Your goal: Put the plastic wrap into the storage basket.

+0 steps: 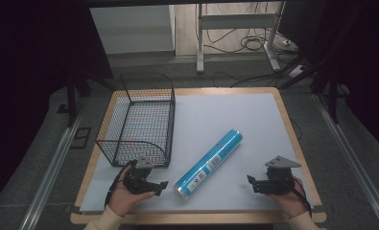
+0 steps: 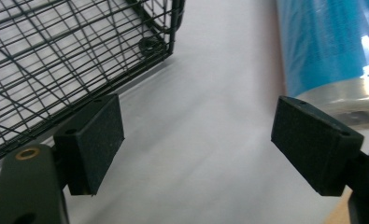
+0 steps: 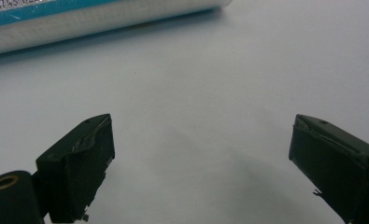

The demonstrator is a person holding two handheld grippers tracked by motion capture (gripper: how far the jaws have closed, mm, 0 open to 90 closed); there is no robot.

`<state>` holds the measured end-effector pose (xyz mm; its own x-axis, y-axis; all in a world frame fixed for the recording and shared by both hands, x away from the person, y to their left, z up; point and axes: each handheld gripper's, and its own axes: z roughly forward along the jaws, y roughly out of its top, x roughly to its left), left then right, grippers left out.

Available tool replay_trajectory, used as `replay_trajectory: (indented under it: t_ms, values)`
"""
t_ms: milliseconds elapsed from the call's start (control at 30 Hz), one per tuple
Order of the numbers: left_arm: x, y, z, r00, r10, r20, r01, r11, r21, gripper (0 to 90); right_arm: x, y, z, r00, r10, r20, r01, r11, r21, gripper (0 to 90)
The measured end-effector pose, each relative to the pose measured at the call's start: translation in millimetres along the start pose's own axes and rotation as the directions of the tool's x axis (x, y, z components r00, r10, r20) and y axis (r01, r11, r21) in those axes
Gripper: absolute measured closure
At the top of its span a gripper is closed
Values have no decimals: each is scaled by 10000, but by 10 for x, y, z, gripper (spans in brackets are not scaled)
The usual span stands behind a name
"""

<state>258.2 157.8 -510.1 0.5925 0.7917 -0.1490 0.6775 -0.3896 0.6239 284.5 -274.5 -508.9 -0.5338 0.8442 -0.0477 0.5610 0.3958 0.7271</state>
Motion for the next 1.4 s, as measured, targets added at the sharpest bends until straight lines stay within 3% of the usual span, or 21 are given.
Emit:
replay_trajectory:
  t_ms: [533, 1000, 1400]
  values:
    - [-103, 128, -143, 9992, 378, 127, -381, 9989, 268, 176, -8, -3, 3, 10000, 80, -7, -80, 10000, 37, 77]
    - [-210, 349, -245, 9985, 504, 193, -505, 9987, 37, 194, -6, -5, -2, 10000, -42, 16, 42, 10000, -1, 82]
    - [-337, 511, -196, 9951, 901, 397, -906, 9958, 132, 184, -3, -7, -1, 10000, -38, -51, 38, 10000, 13, 84]
